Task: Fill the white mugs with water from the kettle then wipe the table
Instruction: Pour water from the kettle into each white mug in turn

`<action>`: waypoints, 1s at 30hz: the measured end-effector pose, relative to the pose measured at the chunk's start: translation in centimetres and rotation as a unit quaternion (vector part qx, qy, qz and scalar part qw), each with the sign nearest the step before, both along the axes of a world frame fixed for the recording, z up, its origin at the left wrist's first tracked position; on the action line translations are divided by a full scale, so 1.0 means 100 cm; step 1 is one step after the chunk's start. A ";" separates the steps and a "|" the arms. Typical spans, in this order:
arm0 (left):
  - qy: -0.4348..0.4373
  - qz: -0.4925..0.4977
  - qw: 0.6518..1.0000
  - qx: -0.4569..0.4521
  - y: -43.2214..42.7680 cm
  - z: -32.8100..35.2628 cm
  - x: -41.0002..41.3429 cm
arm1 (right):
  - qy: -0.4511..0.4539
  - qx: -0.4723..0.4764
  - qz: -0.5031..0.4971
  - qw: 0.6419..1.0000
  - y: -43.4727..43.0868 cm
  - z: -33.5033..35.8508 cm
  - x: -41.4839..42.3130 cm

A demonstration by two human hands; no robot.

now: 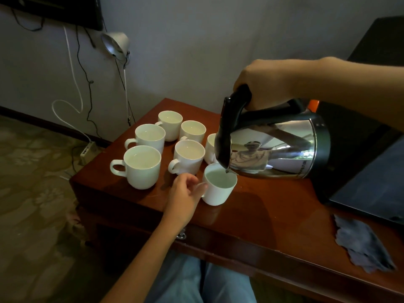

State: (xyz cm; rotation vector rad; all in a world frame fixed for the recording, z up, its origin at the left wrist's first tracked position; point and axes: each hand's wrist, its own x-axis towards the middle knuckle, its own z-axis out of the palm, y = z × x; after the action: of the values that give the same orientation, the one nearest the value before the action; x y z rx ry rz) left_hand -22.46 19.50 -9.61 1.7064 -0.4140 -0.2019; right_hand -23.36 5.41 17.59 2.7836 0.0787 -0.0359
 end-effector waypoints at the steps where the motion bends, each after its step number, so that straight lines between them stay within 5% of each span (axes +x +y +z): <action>1: -0.024 0.019 0.999 0.010 0.000 0.004 -0.002 | -0.004 -0.001 0.000 1.000 -0.004 0.000 0.001; 10: -0.154 -0.048 0.987 0.004 -0.015 0.056 -0.007 | -0.039 0.054 -0.027 0.997 -0.044 0.000 -0.023; 18: -0.238 -0.114 0.964 0.034 -0.051 0.091 0.005 | -0.187 0.199 -0.064 0.960 -0.104 -0.014 -0.076; 22: -0.294 -0.133 0.945 0.060 -0.079 0.112 0.014 | -0.282 0.301 -0.137 0.901 -0.142 -0.038 -0.100; 30: -0.375 -0.226 0.895 0.084 -0.164 0.174 0.053 | -0.429 0.513 -0.240 0.703 -0.191 -0.068 -0.124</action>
State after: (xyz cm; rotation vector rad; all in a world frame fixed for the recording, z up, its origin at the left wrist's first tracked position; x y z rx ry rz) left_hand -17.12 3.12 7.76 1.7904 -1.4100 0.1065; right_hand -35.78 -13.73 10.81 3.3408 -1.2036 1.6179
